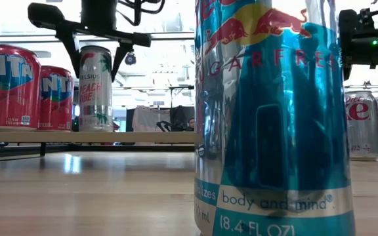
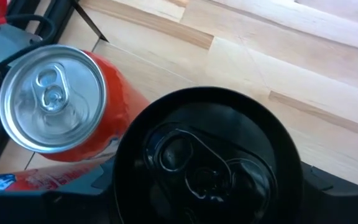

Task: Place canned beverage on shelf
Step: Put the left white pink soda can on the shelf

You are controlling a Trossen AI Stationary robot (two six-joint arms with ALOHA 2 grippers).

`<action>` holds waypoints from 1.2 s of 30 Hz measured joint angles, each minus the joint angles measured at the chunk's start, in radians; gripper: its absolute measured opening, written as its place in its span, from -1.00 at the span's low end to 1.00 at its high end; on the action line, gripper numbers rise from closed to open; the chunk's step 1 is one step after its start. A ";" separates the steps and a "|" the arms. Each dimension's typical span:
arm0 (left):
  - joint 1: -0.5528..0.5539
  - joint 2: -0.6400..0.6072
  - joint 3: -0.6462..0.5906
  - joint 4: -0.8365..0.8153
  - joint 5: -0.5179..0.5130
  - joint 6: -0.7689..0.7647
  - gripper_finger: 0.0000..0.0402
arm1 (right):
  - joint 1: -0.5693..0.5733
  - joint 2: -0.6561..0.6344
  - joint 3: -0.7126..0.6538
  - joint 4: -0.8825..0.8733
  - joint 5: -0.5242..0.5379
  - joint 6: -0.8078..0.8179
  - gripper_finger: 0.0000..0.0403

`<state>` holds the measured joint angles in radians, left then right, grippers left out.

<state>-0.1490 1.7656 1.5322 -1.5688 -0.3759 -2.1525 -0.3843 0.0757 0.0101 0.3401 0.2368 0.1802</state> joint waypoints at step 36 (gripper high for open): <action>0.029 -0.012 -0.017 0.000 -0.042 0.158 0.37 | 0.000 0.000 0.000 0.000 0.000 0.000 -0.22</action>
<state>-0.1196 1.7538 1.5154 -1.5688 -0.4178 -1.9945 -0.3843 0.0757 0.0097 0.3401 0.2371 0.1802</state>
